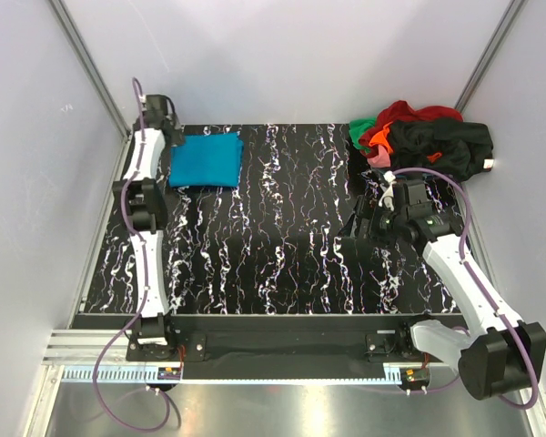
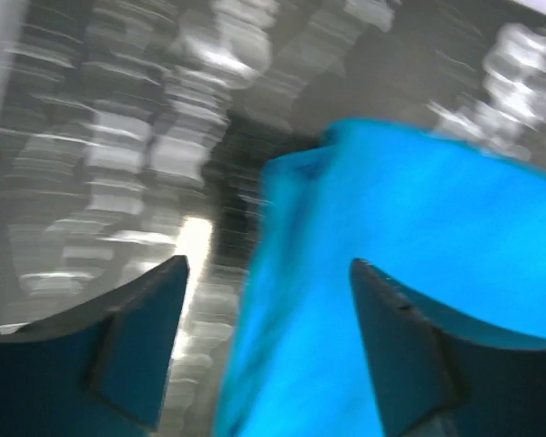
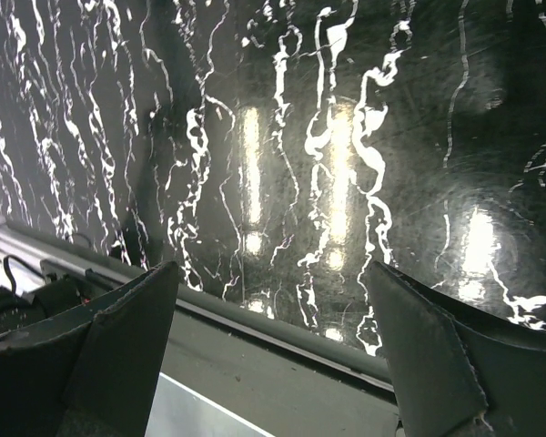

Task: Fold and stack the t-shirts
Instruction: Neatly place the folded tshirt to the corner, then reset both grippers

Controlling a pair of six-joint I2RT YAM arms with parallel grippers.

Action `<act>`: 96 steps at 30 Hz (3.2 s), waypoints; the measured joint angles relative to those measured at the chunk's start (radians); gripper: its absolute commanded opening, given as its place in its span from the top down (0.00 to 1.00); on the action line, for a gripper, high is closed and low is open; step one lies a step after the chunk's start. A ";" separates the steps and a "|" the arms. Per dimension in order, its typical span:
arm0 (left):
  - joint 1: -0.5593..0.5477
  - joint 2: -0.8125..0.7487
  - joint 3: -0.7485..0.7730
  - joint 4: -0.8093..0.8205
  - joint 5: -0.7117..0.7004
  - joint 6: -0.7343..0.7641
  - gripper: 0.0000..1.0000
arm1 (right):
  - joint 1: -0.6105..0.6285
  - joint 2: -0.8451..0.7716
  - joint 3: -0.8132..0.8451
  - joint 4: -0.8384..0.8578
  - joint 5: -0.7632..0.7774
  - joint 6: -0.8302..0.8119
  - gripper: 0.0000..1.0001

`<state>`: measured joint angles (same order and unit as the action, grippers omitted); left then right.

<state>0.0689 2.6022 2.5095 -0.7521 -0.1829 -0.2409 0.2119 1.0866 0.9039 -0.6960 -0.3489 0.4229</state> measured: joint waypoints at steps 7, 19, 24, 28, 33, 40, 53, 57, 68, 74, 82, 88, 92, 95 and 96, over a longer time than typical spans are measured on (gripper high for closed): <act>0.017 -0.164 -0.092 0.013 -0.198 0.032 0.01 | 0.011 0.007 0.000 0.005 -0.010 0.000 0.07; -0.082 -0.321 -0.251 0.159 0.224 -0.259 0.13 | 0.011 0.008 -0.001 0.013 -0.009 0.000 0.07; -0.071 -0.164 -0.279 0.190 0.379 -0.352 0.13 | 0.011 0.008 -0.002 0.019 -0.007 0.000 0.07; -0.060 -0.086 -0.301 0.200 0.440 -0.386 0.13 | 0.011 0.008 -0.002 0.019 -0.007 0.000 0.08; -0.029 -0.091 -0.316 0.228 0.465 -0.399 0.13 | 0.011 0.008 -0.002 0.019 -0.007 0.000 0.07; 0.053 -0.055 -0.245 0.189 0.462 -0.387 0.14 | 0.011 0.006 -0.002 0.019 -0.008 0.000 0.07; 0.233 0.047 -0.051 0.152 0.456 -0.332 0.09 | 0.011 0.008 -0.005 0.019 -0.008 0.000 0.07; 0.229 0.047 -0.048 0.154 0.465 -0.329 0.05 | 0.011 0.010 -0.005 0.019 -0.008 0.000 0.08; 0.101 -0.261 -0.308 0.173 0.458 -0.388 0.01 | 0.011 0.012 -0.006 0.019 -0.007 0.000 0.08; 0.024 -0.855 -0.753 0.212 0.460 -0.409 0.01 | 0.011 0.011 -0.007 0.022 -0.004 0.000 0.08; 0.048 -1.714 -1.378 0.200 0.386 -0.235 0.01 | 0.011 0.010 -0.009 0.028 -0.014 0.000 0.08; 0.011 -1.988 -1.663 0.103 0.316 -0.168 0.01 | 0.011 -0.045 -0.023 0.050 -0.043 0.001 0.08; -0.008 -1.984 -1.680 0.088 0.388 -0.149 0.01 | 0.012 -0.116 -0.024 0.062 -0.042 0.004 0.06; -0.029 -1.970 -1.693 0.095 0.435 -0.145 0.01 | 0.012 -0.174 -0.036 0.080 -0.035 0.006 0.05; -0.034 -1.957 -1.693 0.096 0.446 -0.143 0.01 | 0.012 -0.195 -0.043 0.085 -0.032 0.008 0.05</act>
<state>0.0353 0.6453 0.8162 -0.6559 0.2634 -0.3840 0.2237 0.8921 0.8608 -0.6109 -0.3805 0.4313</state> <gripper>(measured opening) 0.987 0.941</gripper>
